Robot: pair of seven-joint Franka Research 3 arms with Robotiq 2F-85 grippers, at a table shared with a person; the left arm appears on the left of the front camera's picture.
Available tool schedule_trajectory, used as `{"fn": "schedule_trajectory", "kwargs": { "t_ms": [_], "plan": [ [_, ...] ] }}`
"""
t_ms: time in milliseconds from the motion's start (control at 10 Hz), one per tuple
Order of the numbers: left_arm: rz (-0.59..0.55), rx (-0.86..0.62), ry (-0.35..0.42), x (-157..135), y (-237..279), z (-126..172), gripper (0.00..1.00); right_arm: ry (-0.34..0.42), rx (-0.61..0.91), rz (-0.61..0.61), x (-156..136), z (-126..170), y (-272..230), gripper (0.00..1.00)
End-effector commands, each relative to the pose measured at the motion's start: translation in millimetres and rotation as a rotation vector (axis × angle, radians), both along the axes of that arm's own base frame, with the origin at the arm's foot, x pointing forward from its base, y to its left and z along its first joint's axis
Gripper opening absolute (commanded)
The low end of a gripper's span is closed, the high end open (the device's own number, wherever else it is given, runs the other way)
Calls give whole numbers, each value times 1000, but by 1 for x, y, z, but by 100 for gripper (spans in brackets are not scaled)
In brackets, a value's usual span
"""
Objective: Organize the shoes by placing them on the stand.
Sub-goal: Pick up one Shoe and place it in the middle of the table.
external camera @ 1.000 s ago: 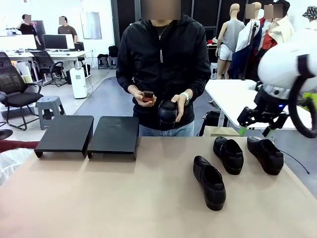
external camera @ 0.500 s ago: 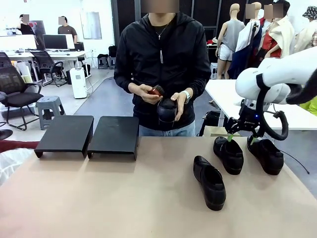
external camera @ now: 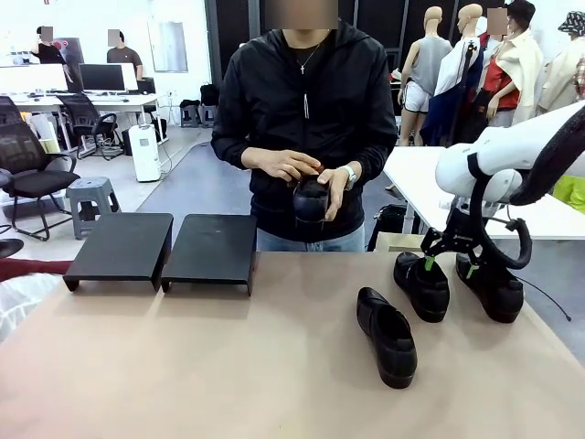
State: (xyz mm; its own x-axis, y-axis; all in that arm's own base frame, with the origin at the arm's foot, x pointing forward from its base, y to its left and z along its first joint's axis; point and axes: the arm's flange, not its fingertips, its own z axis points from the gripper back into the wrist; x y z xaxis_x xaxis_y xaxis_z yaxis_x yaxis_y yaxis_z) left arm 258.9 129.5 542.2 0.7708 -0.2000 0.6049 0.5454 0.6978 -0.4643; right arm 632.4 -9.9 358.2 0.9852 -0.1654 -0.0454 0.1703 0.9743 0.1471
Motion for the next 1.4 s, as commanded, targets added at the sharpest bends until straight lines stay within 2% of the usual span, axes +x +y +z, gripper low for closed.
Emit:
{"fn": "schedule_trajectory", "kwargs": {
  "t_ms": [0,100,200,300,900,1100,1300],
  "plan": [
    [-16,-11,-15,0,0,1,100,33,-30,1,3,8,6,100],
    [-16,-11,-15,0,0,1,100,34,-33,7,3,7,8,100],
    [-16,-11,-15,0,0,1,100,36,-33,18,2,6,8,40],
    [-16,-11,-15,0,0,1,100,40,-36,13,1,6,10,0],
    [-16,-11,-15,0,0,1,100,61,-82,5,4,-3,23,0],
    [-16,-11,-15,0,0,1,100,72,-73,13,4,-2,24,0],
    [-16,-11,-15,0,0,1,100,50,-59,15,-1,9,23,0]
  ]
}}
